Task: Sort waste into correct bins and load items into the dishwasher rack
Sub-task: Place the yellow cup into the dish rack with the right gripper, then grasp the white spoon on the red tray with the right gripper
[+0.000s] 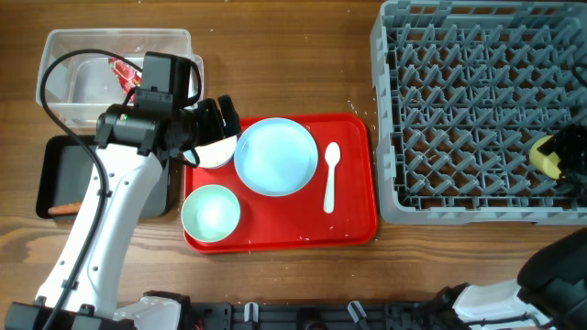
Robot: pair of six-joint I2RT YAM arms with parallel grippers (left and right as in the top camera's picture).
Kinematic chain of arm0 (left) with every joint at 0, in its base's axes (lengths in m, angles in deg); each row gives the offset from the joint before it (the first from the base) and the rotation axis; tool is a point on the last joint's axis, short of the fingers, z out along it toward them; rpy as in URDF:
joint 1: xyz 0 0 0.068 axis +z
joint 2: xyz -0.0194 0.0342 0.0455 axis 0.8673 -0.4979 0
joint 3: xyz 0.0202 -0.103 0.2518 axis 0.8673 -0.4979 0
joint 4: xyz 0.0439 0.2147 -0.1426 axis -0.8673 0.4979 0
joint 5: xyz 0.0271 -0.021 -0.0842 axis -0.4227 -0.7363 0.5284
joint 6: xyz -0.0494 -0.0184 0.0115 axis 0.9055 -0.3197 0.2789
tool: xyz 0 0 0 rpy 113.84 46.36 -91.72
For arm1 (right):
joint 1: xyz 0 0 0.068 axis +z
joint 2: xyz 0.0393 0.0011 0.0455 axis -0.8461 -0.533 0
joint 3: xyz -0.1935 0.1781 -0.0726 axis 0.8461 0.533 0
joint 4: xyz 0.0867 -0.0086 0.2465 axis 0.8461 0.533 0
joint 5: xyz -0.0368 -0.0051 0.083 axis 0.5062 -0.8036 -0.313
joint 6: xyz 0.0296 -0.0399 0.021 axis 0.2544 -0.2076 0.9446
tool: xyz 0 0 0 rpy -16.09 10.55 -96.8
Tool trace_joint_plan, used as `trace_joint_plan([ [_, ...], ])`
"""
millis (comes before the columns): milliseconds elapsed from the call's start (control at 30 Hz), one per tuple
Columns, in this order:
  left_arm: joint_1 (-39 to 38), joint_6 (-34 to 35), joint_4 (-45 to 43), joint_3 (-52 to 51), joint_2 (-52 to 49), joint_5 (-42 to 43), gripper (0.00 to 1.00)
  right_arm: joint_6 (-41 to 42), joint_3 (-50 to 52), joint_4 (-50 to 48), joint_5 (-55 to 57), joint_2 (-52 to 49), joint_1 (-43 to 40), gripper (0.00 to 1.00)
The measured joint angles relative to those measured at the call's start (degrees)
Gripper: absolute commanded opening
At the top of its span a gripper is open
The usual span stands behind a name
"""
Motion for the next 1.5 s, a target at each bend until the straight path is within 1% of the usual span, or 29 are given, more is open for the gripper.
trace_joint_plan([
  [167,0.0,0.0,0.0,0.0,0.0,0.0,1.0,0.6,0.0,-5.1,-2.8,-1.1,0.0,1.0],
  [367,0.0,0.0,1.0,0.0,0.0,0.0,1.0,2.2,0.0,-9.6,-11.8,0.0,0.0,1.0],
  [533,0.0,0.0,1.1,0.0,0.0,0.0,1.0,0.4,0.0,-8.9,-18.1,9.6,0.7,1.0],
  [600,0.0,0.0,1.1,0.0,0.0,0.0,1.0,-1.2,0.0,-7.0,-18.9,13.5,3.0,0.97],
  [667,0.0,0.0,1.0,0.0,0.0,0.0,1.0,-3.4,0.0,-4.1,-19.4,16.9,7.6,0.95],
  [767,0.0,0.0,1.3,0.0,0.0,0.0,1.0,-6.1,-0.2,0.3,-18.7,19.6,19.1,0.95],
  [867,0.0,0.0,2.4,0.0,0.0,-0.7,1.0,-7.0,-0.2,2.7,-14.3,19.6,31.2,0.95],
  [933,0.0,0.0,3.4,0.0,0.0,-1.7,1.0,-6.3,-0.2,3.4,-9.5,19.6,42.6,0.95],
  [1000,0.0,0.0,4.1,0.0,0.0,-2.8,1.0,-4.5,-0.2,3.9,-5.7,18.9,49.3,0.94],
  [1033,0.0,0.0,4.5,0.0,0.0,-3.5,1.0,-3.2,-0.2,4.2,-3.8,17.4,53.6,0.93],
  [1100,0.0,0.3,5.0,0.0,0.0,-5.2,1.0,-1.0,-0.2,4.3,-2.1,13.1,59.7,0.9],
  [1167,0.0,0.7,5.4,0.0,0.0,-6.5,1.0,0.5,-0.2,4.3,-1.4,9.6,62.3,0.88],
  [1300,0.0,1.0,5.6,0.0,0.0,-8.0,1.0,7.3,-0.3,4.4,2.6,-1.1,68.0,0.87],
  [1400,0.0,1.1,5.6,0.0,0.0,-8.3,1.0,12.1,-0.3,2.8,4.6,-7.9,69.4,0.86],
  [1500,0.0,1.2,5.6,0.0,0.0,-8.3,1.0,15.3,-0.3,1.6,5.6,-12.1,69.8,0.86],
])
